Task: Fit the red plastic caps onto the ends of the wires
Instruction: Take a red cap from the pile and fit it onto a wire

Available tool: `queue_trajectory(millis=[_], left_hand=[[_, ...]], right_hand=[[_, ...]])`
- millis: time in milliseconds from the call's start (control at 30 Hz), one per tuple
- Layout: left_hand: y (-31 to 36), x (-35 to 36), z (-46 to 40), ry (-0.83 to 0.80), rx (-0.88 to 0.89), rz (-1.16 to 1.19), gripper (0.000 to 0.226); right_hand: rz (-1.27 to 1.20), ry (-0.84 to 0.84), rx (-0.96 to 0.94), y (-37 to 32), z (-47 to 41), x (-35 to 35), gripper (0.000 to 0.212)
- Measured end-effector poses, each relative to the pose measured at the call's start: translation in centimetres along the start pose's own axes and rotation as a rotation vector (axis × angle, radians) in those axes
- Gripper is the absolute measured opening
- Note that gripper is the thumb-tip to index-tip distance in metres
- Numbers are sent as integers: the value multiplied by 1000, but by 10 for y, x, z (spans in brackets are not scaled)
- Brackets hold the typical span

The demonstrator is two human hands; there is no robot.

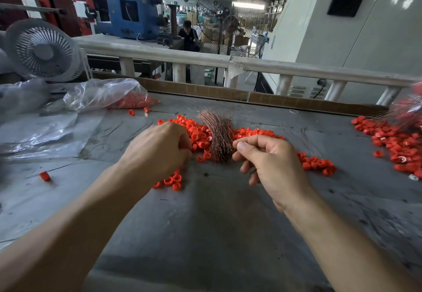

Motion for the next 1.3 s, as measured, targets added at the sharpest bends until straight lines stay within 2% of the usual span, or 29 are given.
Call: queue_trajectory(millis=[100,167,267,467,867,1133,1300], left_hand=[[4,-11,0,104,30,127,11],[13,-11,1,127,78,333,17],[28,-5,6,81,154,689,25],[44,8,9,-9,214,1070,28],[48,21,9,-157,220,1307,27],[49,27,8,-215,198,1377,27],[50,27,10,-198,182,1375,26]], right_hand=[[22,3,-22,-2,1,0,18],[17,2,-44,-6,2,1,18],[-23,0,-94,-14,3,2,13],[-38,14,-227,-30,8,-1,9],[24,13,-270,-36,10,2,13],[50,5,-282,-36,11,4,13],[35,23,-292,-38,12,2,14]])
Point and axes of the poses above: each hand's wrist, its own z-axis away from the middle knuckle, its own x-axis out of the palm, y = z × x, the point moved 9 cm from there along -z, towards the middle knuckle, and after that the axes turned 4 degrees about -y, right-handed, at the moved point
